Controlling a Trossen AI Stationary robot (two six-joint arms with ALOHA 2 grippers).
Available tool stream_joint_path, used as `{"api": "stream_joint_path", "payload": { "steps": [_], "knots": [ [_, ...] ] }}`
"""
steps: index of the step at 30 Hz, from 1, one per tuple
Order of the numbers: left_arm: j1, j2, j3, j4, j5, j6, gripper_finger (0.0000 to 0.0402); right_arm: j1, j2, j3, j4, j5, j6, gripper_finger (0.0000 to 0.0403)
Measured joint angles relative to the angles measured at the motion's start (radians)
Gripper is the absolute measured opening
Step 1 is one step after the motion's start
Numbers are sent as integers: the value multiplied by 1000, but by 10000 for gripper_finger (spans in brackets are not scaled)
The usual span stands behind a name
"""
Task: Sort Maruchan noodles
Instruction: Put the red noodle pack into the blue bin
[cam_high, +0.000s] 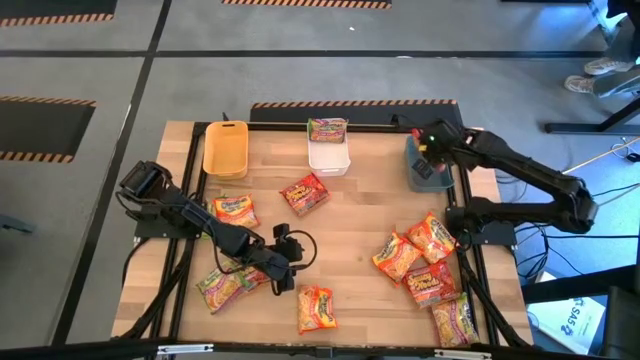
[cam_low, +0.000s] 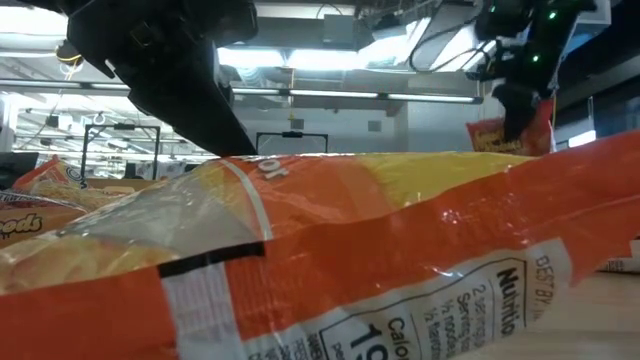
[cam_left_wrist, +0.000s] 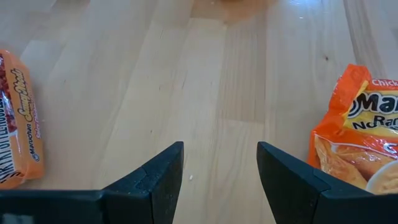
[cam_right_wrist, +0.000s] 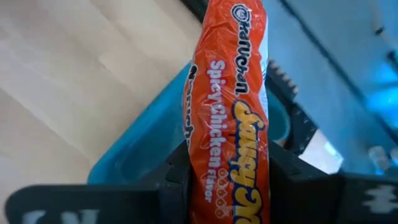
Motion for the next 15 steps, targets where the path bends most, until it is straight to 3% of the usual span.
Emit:
{"api": "stream_joint_path", "payload": {
  "steps": [9, 15],
  "knots": [
    [-1, 0, 0, -10, -1, 0, 198, -100, 177, 0, 29, -94, -50, 101],
    [-1, 0, 3, -101, 40, 79, 198, -120, 248, 0, 139, -236, -79, 101]
  ]
}}
